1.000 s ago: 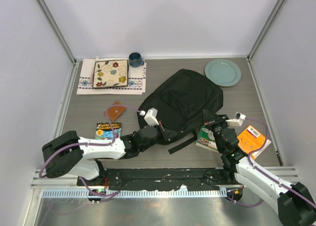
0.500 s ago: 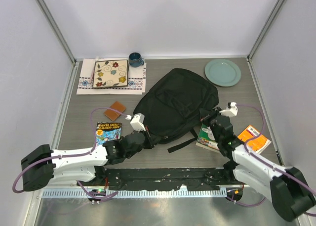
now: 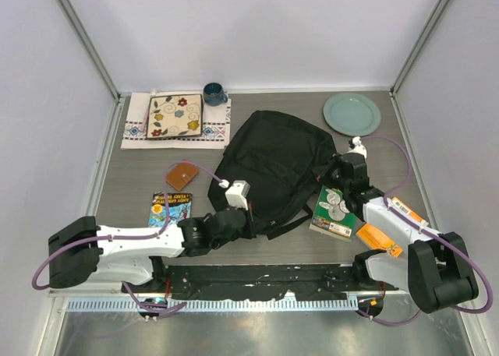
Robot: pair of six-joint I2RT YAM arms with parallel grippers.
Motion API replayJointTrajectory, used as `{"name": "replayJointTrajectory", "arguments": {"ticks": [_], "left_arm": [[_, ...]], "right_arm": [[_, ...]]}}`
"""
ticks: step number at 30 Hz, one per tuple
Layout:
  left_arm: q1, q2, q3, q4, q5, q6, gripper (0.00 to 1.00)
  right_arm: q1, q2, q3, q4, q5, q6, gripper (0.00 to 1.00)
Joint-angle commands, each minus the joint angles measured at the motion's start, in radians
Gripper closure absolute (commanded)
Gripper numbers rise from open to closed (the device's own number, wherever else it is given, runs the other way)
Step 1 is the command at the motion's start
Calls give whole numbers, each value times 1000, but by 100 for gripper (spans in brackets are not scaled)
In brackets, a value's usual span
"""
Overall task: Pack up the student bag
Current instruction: Unzip the student bag at the center of the board.
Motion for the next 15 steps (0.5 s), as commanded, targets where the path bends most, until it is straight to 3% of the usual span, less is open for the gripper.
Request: {"name": "replayJointTrajectory", "arguments": {"ticks": [1,3,4,7,9,11,15], "left_arm": [[-41,57,86,5,-9,58,100],[-52,86,114,0,-15,60,100],[-58,94,120,3,-19,60,100],[-60,108,122,15,-33,46,100],[-60,110,122,12,-52,38,100],[-60,103,120,6,-62,38,100],[-60,93,116,-18,-102,35,100]], "right_arm": [[-22,4,62,-100,-72,-81,91],[-30,4,85,-130,-71,-97,77],[-34,0,91,-159,-72,-111,59],[-47,-26,117,-255,-34,-133,25],[-53,-48,138,-312,7,-148,17],[-68,-90,170,-413,158,-138,11],[-79,-173,217,-574,291,-119,8]]}}
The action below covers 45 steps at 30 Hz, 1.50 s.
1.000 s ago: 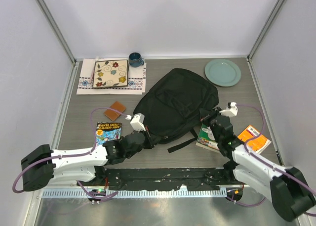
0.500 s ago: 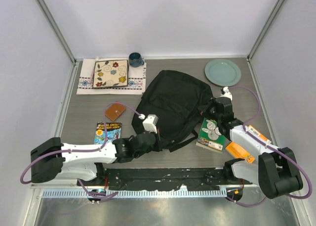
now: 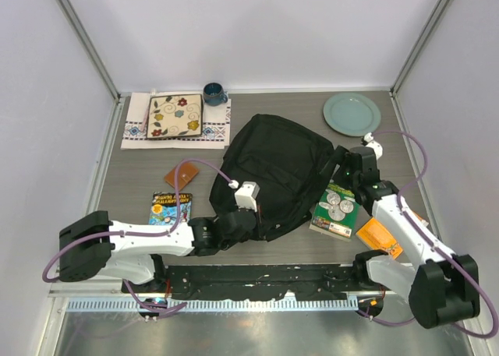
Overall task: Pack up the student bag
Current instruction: Unzip the student bag at the center of the board.
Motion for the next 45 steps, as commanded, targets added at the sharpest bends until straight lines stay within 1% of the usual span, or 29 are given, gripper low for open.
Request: {"name": "replayJointTrajectory", "arguments": {"ticks": [1,3,5,6,9,10,13,14,17,18,22,24,26,27,28,31,32,33,34,36,38,41,42,45], "left_arm": [[-3,-22,24,-6,-77,2,100],[-3,-27,21,-10,-84,1,100],[-3,-31,15,-10,-92,-1,100],[-3,-33,13,-9,-95,-2,100],[-3,-50,16,-45,-106,5,100],[-3,-56,18,-53,-112,10,100],[-3,-71,16,-61,-121,22,100],[-3,-73,16,-61,-121,22,100],[-3,-70,13,-50,-115,17,100],[-3,-68,13,-43,-112,14,100],[-3,-62,10,-30,-112,13,100],[-3,-61,11,-26,-110,16,100],[-3,-57,16,-26,-110,16,100],[-3,-56,16,-27,-110,16,100],[-3,-54,16,-26,-109,16,100],[-3,-54,22,-35,-112,17,100],[-3,-56,22,-38,-112,17,100],[-3,-56,24,-38,-110,19,100],[-3,-59,21,-38,-109,20,100],[-3,-64,19,-36,-106,19,100],[-3,-67,16,-38,-101,21,100],[-3,-80,8,-38,-95,25,100],[-3,-90,7,-38,-92,27,100],[-3,-103,-5,-38,-81,33,100]], "right_arm": [[-14,-114,83,-212,212,0,7],[-14,-195,77,-242,241,20,7],[-14,-263,54,-256,215,22,7],[-14,-326,43,-253,145,22,7],[-14,-397,1,-237,19,59,8],[-12,-427,-12,-240,-72,106,11],[-6,-495,-91,-213,-244,196,16],[-3,-518,-146,-202,-263,264,16],[32,-600,-219,-168,-316,370,18],[44,-611,-225,-170,-319,381,18],[144,-609,-214,-217,-278,410,18],[228,-586,-224,-208,-232,445,18],[287,-555,-245,-158,-204,476,18],[357,-515,-256,-133,-176,517,18],[386,-491,-266,-66,-170,533,18],[512,-394,-280,5,-89,595,19],[532,-374,-283,22,-42,609,19],[546,-360,-291,42,-31,622,20],[563,-325,-296,100,-26,637,20],[571,-288,-302,143,-20,646,21],[571,-247,-291,152,0,643,26],[572,-237,-293,169,52,639,39],[571,-236,-293,184,62,636,45],[571,-224,-283,192,89,614,56]]}}
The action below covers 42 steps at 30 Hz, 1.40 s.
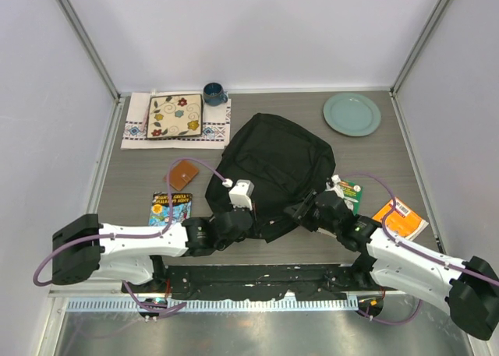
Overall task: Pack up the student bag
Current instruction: Unzip the student bag at the center of the board.
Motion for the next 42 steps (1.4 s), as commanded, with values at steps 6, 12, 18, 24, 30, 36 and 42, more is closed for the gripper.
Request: {"name": "replayJointTrajectory", "arguments": {"ticks": [6,12,18,24,30,36,42], "left_arm": [[-3,-91,-51,30,15,16,100],[-5,-173,-105,-51,3,-21,100],[-5,-327,-157,-258,-104,-76,100],[-5,-450,-183,-383,-152,-95,100],[-23,-401,-174,-324,-89,-44,100],[-124,-262,-119,-203,-118,-6,100],[-209,-61,-27,-91,-123,34,100]], "right_arm": [[5,45,63,73,113,-121,99],[-24,-7,131,-1,189,-341,99],[-128,-19,149,4,104,-566,99],[-232,13,171,19,47,-702,99],[-286,73,223,59,-32,-762,99],[-286,128,237,149,-133,-799,99],[-292,235,320,61,-45,-804,92]]}}
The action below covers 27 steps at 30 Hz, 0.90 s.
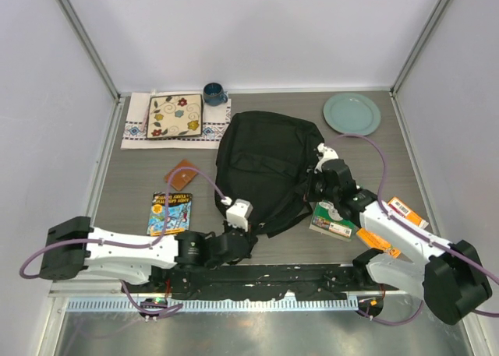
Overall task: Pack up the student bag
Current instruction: Unzip the student bag at the center of the board.
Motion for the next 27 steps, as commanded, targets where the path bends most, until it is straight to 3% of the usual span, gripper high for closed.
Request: {"name": "replayJointTrajectory", "arguments": {"ticks": [1,2,4,5,8,12,16,21,27], "left_arm": [[-44,112,79,93,-22,36,100],[-47,127,82,103,-25,23,100],[-45,150,81,144,-50,10,100],[-45,152,79,149,-60,3,100],[-45,139,78,164,-100,6,100],[-44,121,96,141,-132,35,100],[-44,100,92,152,-134,52,100],[-42,99,87,160,-140,55,100],[-42,95,87,166,-132,55,100]], "right_arm": [[-21,58,130,9,139,-36,86],[-21,69,134,-10,158,-4,70],[-22,62,134,-79,171,31,54],[-22,34,128,-102,190,52,35],[-22,-50,79,-184,214,180,24],[-21,-315,-26,-232,134,348,21],[-7,-451,-153,-198,-11,563,21],[100,-469,-236,-124,13,698,21],[308,-270,-221,27,138,795,21]]}}
